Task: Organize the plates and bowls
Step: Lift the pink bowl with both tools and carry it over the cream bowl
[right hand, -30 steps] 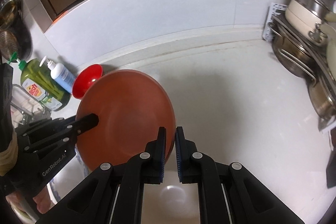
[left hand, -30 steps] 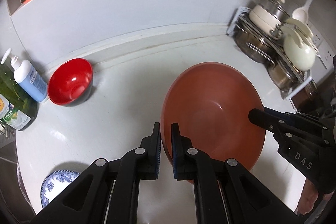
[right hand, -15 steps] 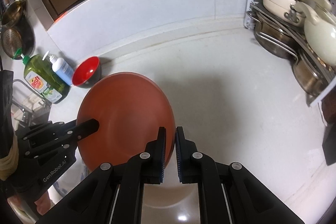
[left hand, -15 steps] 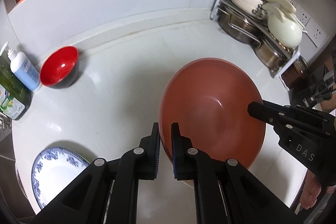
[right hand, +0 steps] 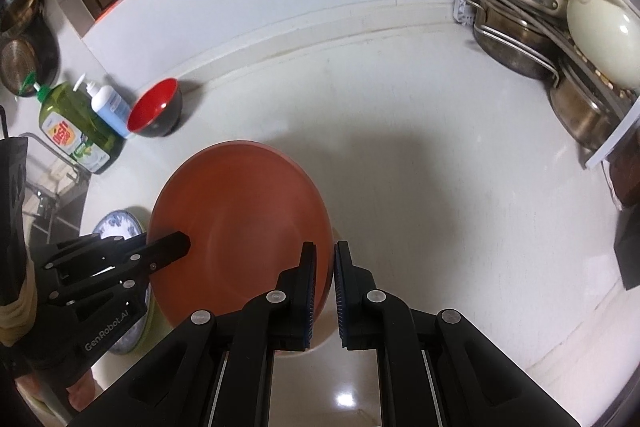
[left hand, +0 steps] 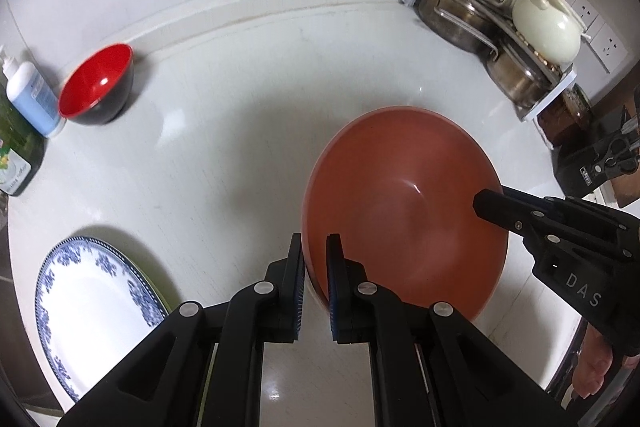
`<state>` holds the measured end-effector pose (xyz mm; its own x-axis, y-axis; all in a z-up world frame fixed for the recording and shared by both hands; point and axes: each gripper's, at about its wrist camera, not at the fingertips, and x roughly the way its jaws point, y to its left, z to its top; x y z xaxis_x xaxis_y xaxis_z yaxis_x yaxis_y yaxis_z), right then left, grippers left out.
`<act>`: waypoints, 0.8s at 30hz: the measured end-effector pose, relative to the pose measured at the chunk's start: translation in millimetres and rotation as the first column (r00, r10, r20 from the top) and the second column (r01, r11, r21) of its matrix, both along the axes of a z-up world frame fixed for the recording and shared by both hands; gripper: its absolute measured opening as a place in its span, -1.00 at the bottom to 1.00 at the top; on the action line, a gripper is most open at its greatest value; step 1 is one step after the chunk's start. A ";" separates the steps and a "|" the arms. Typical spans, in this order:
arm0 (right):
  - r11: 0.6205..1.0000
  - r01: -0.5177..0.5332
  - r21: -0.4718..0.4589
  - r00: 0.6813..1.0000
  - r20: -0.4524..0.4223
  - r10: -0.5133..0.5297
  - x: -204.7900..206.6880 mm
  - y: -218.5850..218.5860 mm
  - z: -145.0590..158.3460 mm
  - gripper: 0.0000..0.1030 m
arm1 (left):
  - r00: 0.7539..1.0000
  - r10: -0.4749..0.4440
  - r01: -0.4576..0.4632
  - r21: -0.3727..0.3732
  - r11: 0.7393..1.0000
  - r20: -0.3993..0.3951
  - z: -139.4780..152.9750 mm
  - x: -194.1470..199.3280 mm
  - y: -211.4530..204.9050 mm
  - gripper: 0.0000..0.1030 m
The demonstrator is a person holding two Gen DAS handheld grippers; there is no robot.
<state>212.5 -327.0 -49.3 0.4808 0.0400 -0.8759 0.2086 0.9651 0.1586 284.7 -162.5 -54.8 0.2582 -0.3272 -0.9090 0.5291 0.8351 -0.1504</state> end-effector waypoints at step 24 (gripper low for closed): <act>0.998 -0.004 0.059 0.993 -0.118 0.011 2.9 -14.0 -41.9 -0.79 | 0.998 0.006 -0.003 0.036 0.999 -0.069 -30.0 2.8 -5.2 -0.73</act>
